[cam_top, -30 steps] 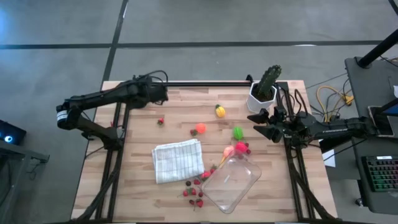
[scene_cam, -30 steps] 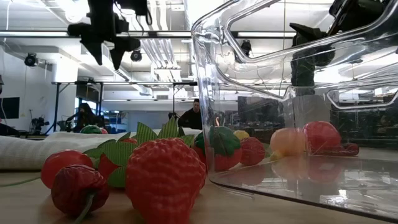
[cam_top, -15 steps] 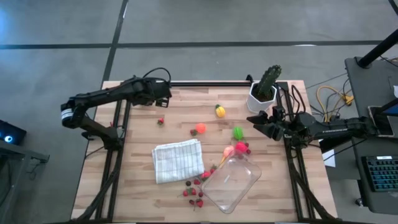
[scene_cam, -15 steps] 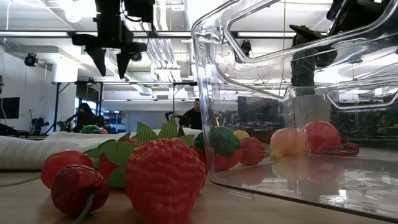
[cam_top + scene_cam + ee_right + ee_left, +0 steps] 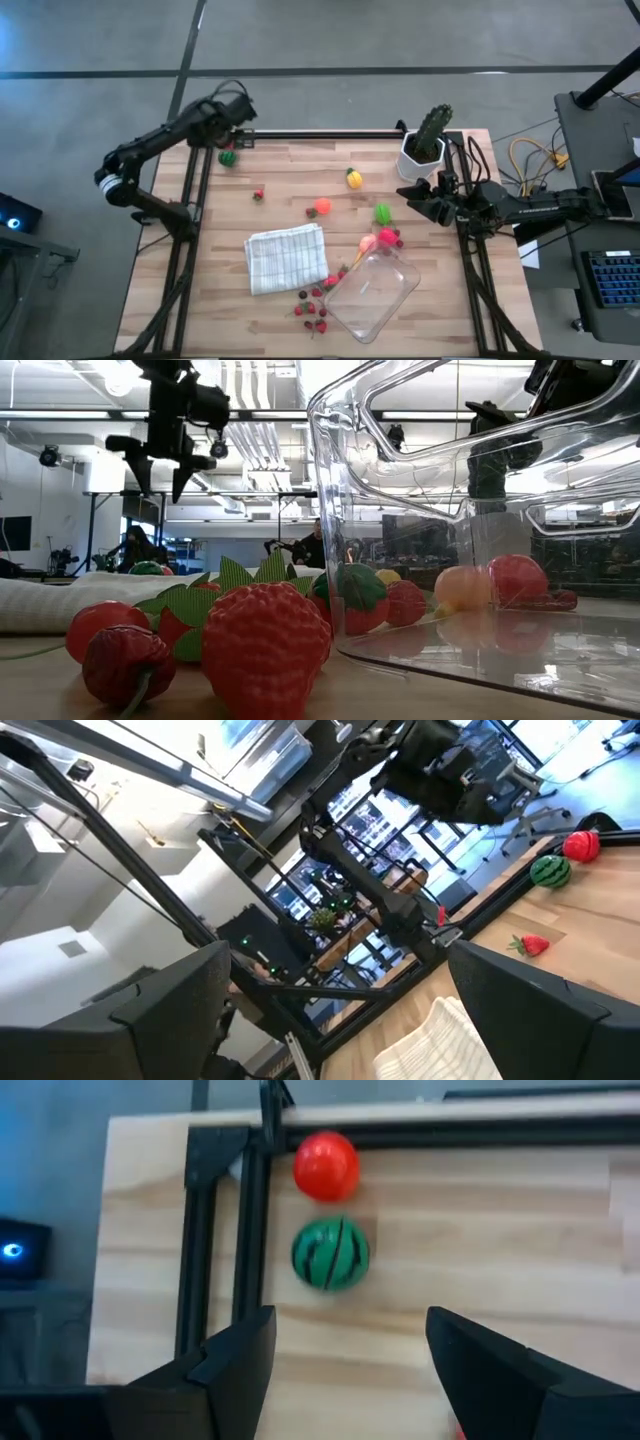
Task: Pick and placing Produce into tupperware
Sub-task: Put the tomato into the transparent bin
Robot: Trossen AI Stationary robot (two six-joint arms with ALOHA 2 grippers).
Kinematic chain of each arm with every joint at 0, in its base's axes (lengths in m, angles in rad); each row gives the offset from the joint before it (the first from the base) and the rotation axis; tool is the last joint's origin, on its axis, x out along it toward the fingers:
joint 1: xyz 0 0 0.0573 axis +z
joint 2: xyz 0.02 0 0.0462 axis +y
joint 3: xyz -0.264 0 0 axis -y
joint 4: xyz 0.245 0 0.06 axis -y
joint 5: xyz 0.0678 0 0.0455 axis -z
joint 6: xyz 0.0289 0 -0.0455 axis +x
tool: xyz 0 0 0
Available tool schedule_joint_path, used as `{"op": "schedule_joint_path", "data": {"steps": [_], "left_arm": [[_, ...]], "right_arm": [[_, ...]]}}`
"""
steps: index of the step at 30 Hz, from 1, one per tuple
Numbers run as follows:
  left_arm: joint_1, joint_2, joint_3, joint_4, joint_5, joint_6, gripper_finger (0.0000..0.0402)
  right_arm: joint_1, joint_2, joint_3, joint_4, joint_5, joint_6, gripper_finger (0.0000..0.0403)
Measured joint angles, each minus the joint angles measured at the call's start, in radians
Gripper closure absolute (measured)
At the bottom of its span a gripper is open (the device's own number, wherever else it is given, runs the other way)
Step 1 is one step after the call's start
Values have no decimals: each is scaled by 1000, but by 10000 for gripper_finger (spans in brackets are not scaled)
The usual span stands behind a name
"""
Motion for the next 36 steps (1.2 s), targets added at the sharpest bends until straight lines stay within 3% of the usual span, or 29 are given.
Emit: {"op": "schedule_joint_path", "data": {"steps": [7, 10, 15, 25, 36], "left_arm": [[139, 45, -12, 149, 42, 159, 157], [191, 101, -12, 160, 101, 222, 157], [256, 230, -11, 183, 108, 268, 157], [293, 414, -8, 254, 115, 448, 157], [330, 412, -10, 376, 81, 583, 157]], "right_arm": [[0, 0, 0, 0, 0, -7, 35], [0, 0, 0, 0, 0, -25, 35], [0, 0, 0, 0, 1, -23, 35], [0, 0, 0, 1, 1, 36, 35], [0, 0, 0, 2, 10, 36, 35]]}}
